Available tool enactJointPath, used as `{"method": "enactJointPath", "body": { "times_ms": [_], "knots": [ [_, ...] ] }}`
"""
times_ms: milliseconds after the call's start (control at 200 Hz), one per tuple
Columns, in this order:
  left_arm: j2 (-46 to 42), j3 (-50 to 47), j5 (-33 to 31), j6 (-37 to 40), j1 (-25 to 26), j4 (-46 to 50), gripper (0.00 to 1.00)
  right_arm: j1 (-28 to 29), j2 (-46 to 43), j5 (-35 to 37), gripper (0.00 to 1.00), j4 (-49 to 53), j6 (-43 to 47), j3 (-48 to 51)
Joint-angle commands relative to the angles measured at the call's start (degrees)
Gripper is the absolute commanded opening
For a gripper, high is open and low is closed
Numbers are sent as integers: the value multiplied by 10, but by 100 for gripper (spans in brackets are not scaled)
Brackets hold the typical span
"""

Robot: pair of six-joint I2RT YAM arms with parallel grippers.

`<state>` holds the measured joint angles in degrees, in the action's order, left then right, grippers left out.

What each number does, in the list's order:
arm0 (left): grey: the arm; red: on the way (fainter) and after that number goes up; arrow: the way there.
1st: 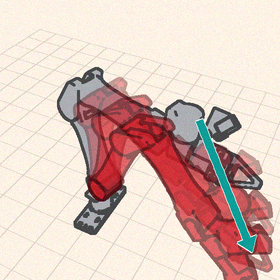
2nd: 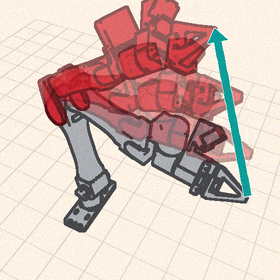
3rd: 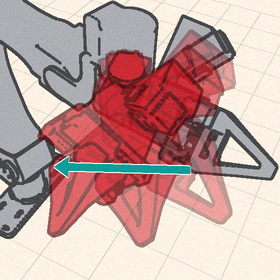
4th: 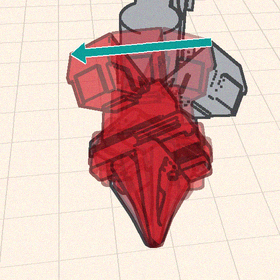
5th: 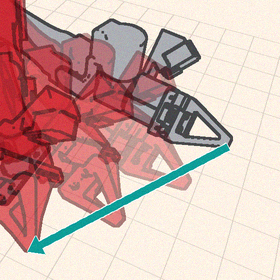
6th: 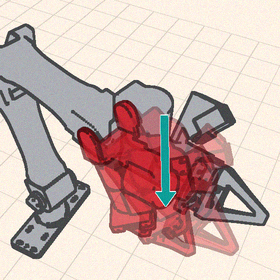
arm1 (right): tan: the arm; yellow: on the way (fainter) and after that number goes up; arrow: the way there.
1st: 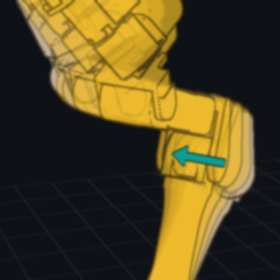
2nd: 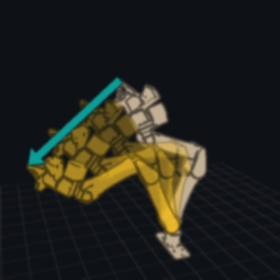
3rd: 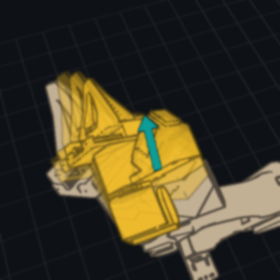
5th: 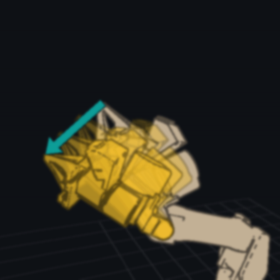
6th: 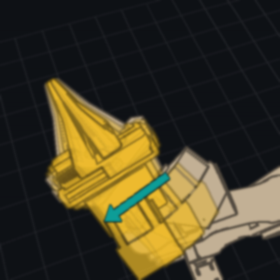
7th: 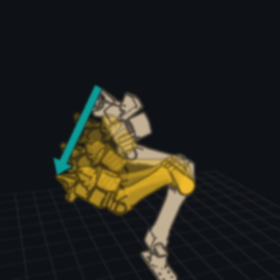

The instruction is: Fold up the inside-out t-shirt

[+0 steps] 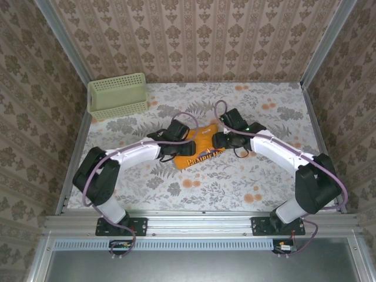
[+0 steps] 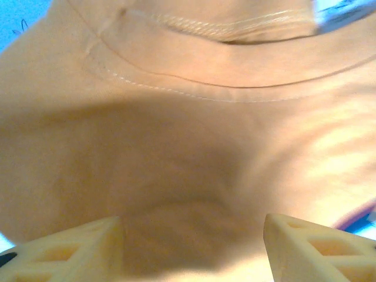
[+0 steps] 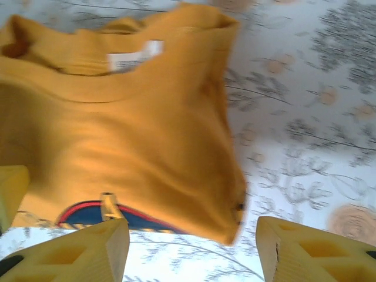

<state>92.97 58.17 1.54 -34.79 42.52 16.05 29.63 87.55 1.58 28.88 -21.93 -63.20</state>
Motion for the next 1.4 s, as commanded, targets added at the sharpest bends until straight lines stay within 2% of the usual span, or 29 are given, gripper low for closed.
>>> {"method": "enactJointPath", "body": {
  "times_ms": [0, 85, 210, 285, 395, 520, 580, 735, 800, 830, 930, 1065, 1395],
  "knots": [
    [-33, -35, 48, -21, -28, -17, 65, 4, 37, 36, 59, -22, -40, -19],
    [-18, -62, 80, -34, -54, -52, 65, -8, 88, 27, 58, -43, -54, -16],
    [-34, -98, 83, -32, -75, -68, 65, -30, 126, 30, 60, -30, -67, -15],
    [-76, -121, 58, -16, -82, -58, 66, -24, 92, 64, 66, -11, -62, -9],
    [-155, -143, 2, 13, -92, -19, 67, 25, 28, 167, 81, 50, -38, -38],
    [-245, -163, -39, 38, -113, 12, 70, 74, 11, 206, 95, 79, -33, -68],
    [-290, -172, -62, 46, -125, 27, 74, 94, 30, 220, 100, 87, -39, -77],
    [-400, -204, -109, 46, -157, 46, 79, 129, 124, 205, 100, 94, -52, -122],
    [-440, -220, -123, 40, -161, 49, 85, 134, 170, 200, 100, 102, -60, -153],
    [-456, -227, -125, 37, -182, 50, 87, 134, 191, 197, 100, 108, -64, -168],
    [-489, -244, -121, 31, -200, 55, 91, 125, 264, 199, 100, 135, -72, -227],
    [-501, -256, -113, 31, -211, 58, 94, 84, 342, 188, 100, 168, -74, -297],
    [-555, -293, -107, 30, -219, 57, 98, -33, 431, 161, 100, 173, -15, -427]
  ]
}}
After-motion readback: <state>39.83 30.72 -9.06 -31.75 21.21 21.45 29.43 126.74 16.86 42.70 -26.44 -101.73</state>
